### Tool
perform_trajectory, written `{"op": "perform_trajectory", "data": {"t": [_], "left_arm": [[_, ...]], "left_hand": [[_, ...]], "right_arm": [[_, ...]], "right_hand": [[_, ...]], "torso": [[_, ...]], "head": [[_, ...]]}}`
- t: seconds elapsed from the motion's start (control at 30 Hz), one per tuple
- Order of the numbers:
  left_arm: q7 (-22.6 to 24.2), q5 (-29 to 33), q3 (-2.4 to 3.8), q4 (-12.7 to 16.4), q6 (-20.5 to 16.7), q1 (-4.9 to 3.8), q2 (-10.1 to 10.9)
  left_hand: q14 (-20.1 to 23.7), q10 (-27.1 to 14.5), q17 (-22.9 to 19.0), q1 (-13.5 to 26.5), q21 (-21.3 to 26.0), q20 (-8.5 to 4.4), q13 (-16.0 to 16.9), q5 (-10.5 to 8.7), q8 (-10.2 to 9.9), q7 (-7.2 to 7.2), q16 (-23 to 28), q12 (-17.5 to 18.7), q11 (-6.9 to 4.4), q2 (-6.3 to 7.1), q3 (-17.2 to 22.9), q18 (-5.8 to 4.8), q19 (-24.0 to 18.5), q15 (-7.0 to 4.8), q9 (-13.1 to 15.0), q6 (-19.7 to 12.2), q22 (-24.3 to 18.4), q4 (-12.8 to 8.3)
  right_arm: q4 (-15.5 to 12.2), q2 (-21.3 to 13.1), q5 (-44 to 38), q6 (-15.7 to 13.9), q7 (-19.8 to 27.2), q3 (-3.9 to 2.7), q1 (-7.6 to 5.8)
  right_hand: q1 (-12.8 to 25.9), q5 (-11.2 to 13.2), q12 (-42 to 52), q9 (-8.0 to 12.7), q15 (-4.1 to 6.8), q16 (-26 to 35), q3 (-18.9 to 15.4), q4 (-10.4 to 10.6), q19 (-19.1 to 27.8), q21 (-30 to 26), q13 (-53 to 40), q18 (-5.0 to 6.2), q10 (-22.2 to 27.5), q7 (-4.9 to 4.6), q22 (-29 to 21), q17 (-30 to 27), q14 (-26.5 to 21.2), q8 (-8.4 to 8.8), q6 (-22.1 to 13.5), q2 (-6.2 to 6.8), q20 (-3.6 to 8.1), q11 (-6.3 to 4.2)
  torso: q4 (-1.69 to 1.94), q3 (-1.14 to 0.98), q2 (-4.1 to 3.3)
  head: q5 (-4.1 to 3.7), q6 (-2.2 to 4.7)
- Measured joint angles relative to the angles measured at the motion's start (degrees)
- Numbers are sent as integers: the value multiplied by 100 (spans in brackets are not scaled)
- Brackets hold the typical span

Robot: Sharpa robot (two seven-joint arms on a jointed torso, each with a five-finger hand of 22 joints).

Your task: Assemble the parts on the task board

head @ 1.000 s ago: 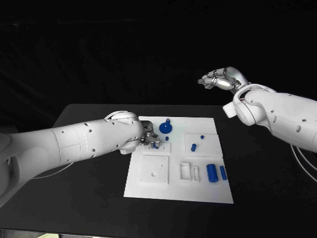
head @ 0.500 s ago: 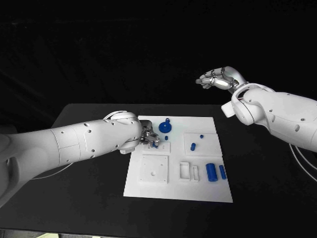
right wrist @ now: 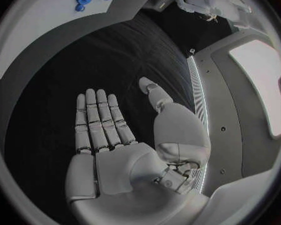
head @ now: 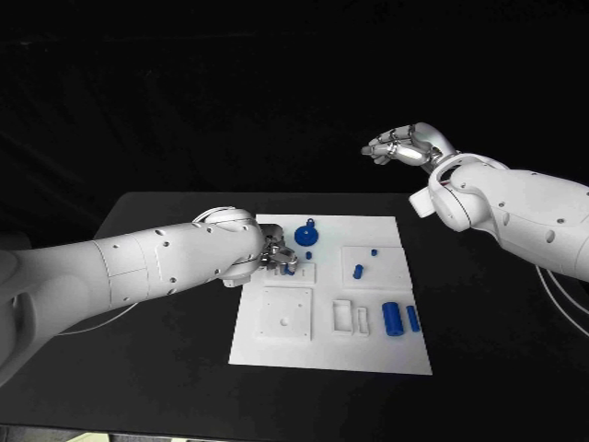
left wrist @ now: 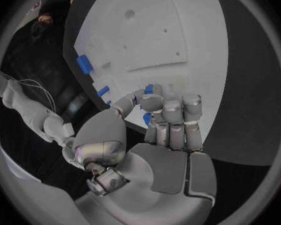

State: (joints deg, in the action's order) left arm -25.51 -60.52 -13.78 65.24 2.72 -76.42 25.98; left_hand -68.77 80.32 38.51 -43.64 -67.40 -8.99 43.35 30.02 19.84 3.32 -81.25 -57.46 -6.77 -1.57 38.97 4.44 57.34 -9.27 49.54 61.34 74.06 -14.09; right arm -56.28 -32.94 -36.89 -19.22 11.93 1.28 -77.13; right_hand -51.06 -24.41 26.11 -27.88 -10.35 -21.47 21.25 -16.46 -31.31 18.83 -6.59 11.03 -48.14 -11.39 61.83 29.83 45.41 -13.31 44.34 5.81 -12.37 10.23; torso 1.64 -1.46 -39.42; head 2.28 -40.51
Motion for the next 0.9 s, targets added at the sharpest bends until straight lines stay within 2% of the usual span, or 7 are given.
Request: {"op": "perform_trajectory", "data": {"t": [0.13,0.8,0.9], "left_arm": [[4,23,2,8,0,0,-2],[-8,27,5,-31,32,9,-13],[-9,25,8,-33,57,9,-12]], "left_hand": [[14,0,0,0,0,0,5,0,15,0,0,0,0,0,0,0,0,-14,2,0,0,0],[19,10,1,2,-26,0,16,0,18,0,0,-19,-10,-2,0,-1,0,-19,11,0,5,0],[18,10,9,39,-26,0,22,0,10,0,0,-29,-10,-39,0,-1,0,-19,16,0,8,0]], "right_arm": [[0,-1,-1,10,-2,0,0],[-1,3,-8,46,-11,0,0],[-21,-1,-11,50,-14,0,0]], "right_hand": [[0,0,0,0,0,0,0,0,0,0,7,0,-21,0,0,-5,0,0,0,0,0,21],[23,0,-22,11,1,0,0,0,21,0,36,0,-41,0,4,-35,1,0,0,-23,-21,0],[23,0,-22,17,2,0,0,0,21,-22,44,0,-41,0,8,-43,1,1,0,-23,-21,0]], "torso": [[-2,0,1],[2,2,-1],[3,2,-1]], "head": [[-1,-1],[-10,-18],[-10,-21]]}}
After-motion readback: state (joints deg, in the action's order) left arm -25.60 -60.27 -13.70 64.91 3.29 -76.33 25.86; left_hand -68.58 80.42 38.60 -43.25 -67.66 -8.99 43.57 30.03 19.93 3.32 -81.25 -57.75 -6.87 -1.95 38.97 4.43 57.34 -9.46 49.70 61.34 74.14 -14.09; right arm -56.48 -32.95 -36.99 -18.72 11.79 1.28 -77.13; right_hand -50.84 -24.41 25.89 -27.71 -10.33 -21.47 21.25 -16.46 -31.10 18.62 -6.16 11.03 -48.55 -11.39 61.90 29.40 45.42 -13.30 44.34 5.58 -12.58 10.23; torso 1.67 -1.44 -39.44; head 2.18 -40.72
